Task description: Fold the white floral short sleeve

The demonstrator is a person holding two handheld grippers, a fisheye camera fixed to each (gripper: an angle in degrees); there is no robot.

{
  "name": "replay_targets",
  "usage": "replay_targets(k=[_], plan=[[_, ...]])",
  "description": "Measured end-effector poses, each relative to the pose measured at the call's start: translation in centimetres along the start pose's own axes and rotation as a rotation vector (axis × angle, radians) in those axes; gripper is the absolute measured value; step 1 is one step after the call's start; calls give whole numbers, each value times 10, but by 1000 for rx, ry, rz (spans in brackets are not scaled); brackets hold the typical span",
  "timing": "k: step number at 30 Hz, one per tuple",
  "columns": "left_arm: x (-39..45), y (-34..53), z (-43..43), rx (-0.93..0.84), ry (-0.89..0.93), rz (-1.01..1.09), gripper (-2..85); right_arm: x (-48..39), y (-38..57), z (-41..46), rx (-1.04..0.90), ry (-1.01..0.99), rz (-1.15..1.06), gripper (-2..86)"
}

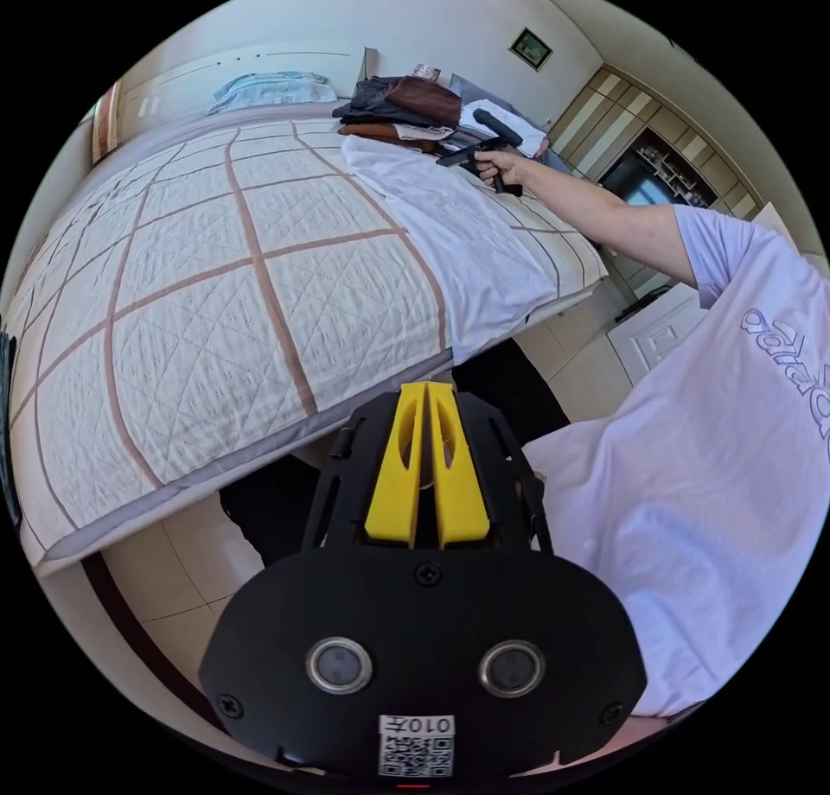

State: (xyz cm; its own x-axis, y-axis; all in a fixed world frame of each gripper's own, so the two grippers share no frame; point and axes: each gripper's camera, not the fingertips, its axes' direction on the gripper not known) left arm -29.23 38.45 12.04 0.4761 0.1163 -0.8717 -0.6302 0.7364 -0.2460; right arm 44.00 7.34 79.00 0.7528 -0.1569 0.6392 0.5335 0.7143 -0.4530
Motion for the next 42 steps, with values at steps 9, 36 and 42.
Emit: replay_targets(k=[9, 36, 42], plan=[[9, 9, -14, 44, -42, 4, -2, -116, -98, 39, -92, 7, -344, 75], [23, -24, 11, -12, -76, 167, 1, -181, 119, 11, -146, 73, -159, 54], [18, -75, 37, 26, 61, 127, 22, -189, 196, 1, 110, 44, -23, 68]])
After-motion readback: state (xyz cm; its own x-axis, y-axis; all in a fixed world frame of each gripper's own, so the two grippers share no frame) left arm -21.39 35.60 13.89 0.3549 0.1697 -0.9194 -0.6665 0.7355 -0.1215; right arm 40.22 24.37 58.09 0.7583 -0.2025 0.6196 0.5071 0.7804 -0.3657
